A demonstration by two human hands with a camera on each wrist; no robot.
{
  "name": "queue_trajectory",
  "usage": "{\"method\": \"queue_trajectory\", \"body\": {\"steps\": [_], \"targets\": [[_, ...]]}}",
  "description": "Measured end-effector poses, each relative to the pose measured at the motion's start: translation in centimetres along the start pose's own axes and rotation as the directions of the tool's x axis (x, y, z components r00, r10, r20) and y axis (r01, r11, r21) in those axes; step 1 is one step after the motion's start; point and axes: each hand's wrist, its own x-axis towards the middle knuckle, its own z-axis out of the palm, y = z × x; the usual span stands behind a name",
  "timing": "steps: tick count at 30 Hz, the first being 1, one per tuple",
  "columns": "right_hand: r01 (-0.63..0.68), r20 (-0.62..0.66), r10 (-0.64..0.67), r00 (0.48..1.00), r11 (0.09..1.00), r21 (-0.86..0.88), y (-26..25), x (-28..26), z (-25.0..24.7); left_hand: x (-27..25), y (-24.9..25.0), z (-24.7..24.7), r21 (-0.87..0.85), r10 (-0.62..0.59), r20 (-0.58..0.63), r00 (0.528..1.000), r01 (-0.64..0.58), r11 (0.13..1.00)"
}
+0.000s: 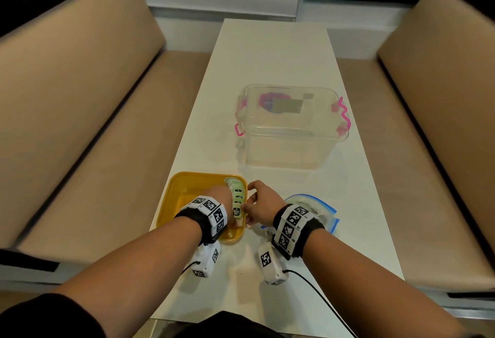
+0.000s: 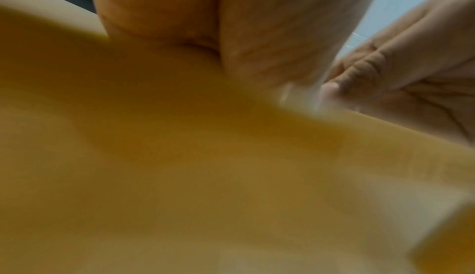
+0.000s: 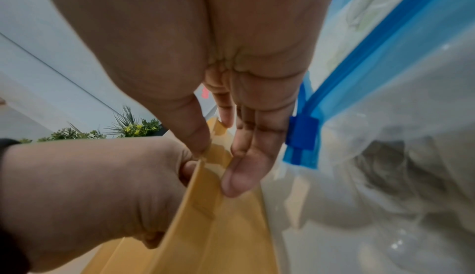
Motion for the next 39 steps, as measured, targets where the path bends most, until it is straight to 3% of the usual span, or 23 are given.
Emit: {"method": "queue_trajectory", "body": {"steps": [2, 6, 10, 13, 17, 21, 25, 27, 31, 34, 37, 39], "targets": [[0.025, -0.031, -0.025, 0.999, 1.0, -0.013, 0.0, 0.1, -0.2, -0.9, 0.2, -0.6, 0.033, 0.033, -0.017, 0.999, -0.032, 0.999], [0.103, -0.136, -0.103, 0.985, 0.995, -0.009, 0.0, -0.3, -2.1, 0.8, -1.4, 0.5, 0.078, -0.096, -0.049, 0.994, 0.099, 0.992], [0.159, -0.219, -0.155, 0.963, 0.987, 0.003, 0.9, -1.3, -5.7, -1.5, -0.2, -2.9, -0.064, -0.104, -0.141, 0.984, 0.095, 0.993], [0.181, -0.283, -0.191, 0.94, 0.981, -0.063, 2.4, -2.3, -8.4, -2.3, 2.0, -4.2, -0.224, -0.035, -0.253, 0.967, -0.023, 0.974], [0.138, -0.333, -0.222, 0.916, 0.956, -0.258, 5.1, -3.8, -11.0, -3.0, 6.7, -3.4, -0.269, 0.196, -0.344, 0.918, -0.296, 0.917], [0.021, -0.238, -0.153, 0.959, 0.878, -0.479, 7.5, -4.9, -12.2, -2.5, 11.4, -1.3, -0.207, 0.33, -0.279, 0.902, -0.392, 0.896], [-0.076, -0.105, 0.009, 0.994, 0.751, -0.655, 9.3, -5.7, -11.8, -1.5, 13.4, 1.0, -0.045, 0.314, -0.186, 0.931, -0.327, 0.944], [-0.095, -0.071, 0.064, 0.995, 0.737, -0.67, 10.3, -6.0, -11.5, -1.3, 13.5, 1.8, -0.001, 0.252, -0.197, 0.947, -0.257, 0.966], [-0.127, -0.042, 0.124, 0.991, 0.83, -0.544, 12.0, -6.0, -11.2, -1.5, 12.6, 2.8, -0.005, 0.096, -0.26, 0.961, -0.101, 0.995], [-0.136, -0.038, 0.132, 0.991, 0.913, -0.384, 12.0, -5.6, -11.1, -2.0, 12.4, 2.9, -0.008, -0.021, -0.183, 0.983, 0.02, 1.0], [-0.136, -0.109, 0.107, 0.988, 0.943, -0.304, 11.6, -5.3, -10.9, -2.0, 12.6, 2.5, -0.007, -0.002, -0.148, 0.989, 0.001, 1.0], [-0.13, -0.172, 0.077, 0.982, 0.936, -0.326, 11.4, -5.2, -10.8, -2.1, 12.9, 1.9, -0.098, 0.011, -0.154, 0.988, -0.026, 0.995]]}}
